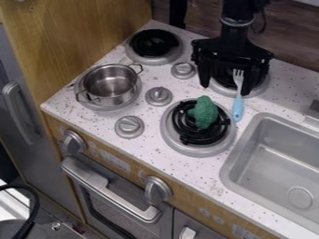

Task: Move the blue spatula to the right of the two middle burner switches

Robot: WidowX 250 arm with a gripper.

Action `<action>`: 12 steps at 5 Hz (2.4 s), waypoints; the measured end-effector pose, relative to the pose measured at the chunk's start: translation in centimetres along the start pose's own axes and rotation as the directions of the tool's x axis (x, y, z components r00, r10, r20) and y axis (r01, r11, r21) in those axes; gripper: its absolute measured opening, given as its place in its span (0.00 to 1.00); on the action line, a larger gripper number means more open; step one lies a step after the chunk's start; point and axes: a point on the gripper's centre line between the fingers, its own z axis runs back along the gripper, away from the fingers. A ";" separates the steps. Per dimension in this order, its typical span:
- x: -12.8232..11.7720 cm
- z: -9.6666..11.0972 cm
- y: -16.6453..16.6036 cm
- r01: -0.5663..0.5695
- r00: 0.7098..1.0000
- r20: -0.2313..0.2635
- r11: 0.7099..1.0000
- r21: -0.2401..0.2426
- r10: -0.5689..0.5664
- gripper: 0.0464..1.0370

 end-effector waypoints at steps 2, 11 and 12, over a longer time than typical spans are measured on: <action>1.0 -3.9 -0.9 0.015 0.997 -0.071 1.000 -0.027 -0.017 0.96; 7.5 -13.1 -1.3 -0.024 0.994 -0.109 0.999 -0.042 0.020 0.34; 7.6 -13.2 -1.4 -0.012 0.995 -0.098 0.999 -0.033 0.009 0.17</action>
